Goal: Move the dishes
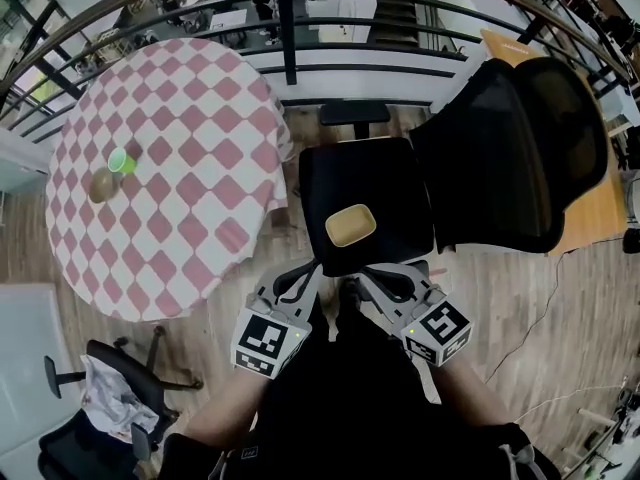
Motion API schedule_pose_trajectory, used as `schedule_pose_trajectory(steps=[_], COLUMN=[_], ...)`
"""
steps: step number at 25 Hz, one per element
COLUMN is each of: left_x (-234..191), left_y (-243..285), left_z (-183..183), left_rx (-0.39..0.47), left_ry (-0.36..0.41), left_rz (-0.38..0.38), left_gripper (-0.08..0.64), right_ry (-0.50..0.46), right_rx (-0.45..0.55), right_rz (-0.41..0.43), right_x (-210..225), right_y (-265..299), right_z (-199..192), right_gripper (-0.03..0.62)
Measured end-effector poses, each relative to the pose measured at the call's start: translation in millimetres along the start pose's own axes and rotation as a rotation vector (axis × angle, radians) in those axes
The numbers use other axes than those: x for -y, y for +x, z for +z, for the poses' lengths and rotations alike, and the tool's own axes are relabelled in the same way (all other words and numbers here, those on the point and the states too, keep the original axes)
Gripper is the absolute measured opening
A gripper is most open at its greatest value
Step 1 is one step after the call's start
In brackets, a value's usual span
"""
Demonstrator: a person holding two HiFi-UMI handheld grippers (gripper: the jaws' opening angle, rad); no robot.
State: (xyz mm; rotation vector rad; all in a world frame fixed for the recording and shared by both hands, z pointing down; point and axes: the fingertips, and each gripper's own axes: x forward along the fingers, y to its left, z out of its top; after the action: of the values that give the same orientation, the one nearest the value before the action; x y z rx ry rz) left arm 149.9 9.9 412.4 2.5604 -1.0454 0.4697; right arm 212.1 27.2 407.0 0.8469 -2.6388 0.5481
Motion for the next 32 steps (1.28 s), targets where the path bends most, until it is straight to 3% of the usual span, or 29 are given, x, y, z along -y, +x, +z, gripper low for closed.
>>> schedule_pose_trajectory(steps=[5, 8, 14, 19, 25, 32], left_x=[-6, -15, -39, -73, -97, -102], left_y=[34, 53, 93, 141, 180, 207], left_z=[-20, -41, -102, -142, -194, -252], left_rx=[-0.050, -0.085, -0.166, -0.129, -0.162, -0.221], left_ry=[-0.040, -0.050, -0.105, -0.132, -0.111, -0.078], left_rz=[0.040, 0.045, 0.039, 0.049, 0.043, 0.040], left_gripper=[0.004, 0.005, 0.004, 0.003, 0.003, 0.005], right_ry=[-0.020, 0.014, 0.052, 0.100, 0.047, 0.069], right_rx=[-0.066, -0.072, -0.129, -0.184, -0.250, -0.323], right_rz=[0.023, 0.037, 0.061, 0.069, 0.080, 0.099], right_x=[45, 73, 106, 136, 155, 179], right_y=[18, 39, 86, 122, 154, 173], right_z=[-32, -50, -106, -155, -207, -267], right_gripper=[0.021, 0.021, 0.021, 0.021, 0.021, 0.023])
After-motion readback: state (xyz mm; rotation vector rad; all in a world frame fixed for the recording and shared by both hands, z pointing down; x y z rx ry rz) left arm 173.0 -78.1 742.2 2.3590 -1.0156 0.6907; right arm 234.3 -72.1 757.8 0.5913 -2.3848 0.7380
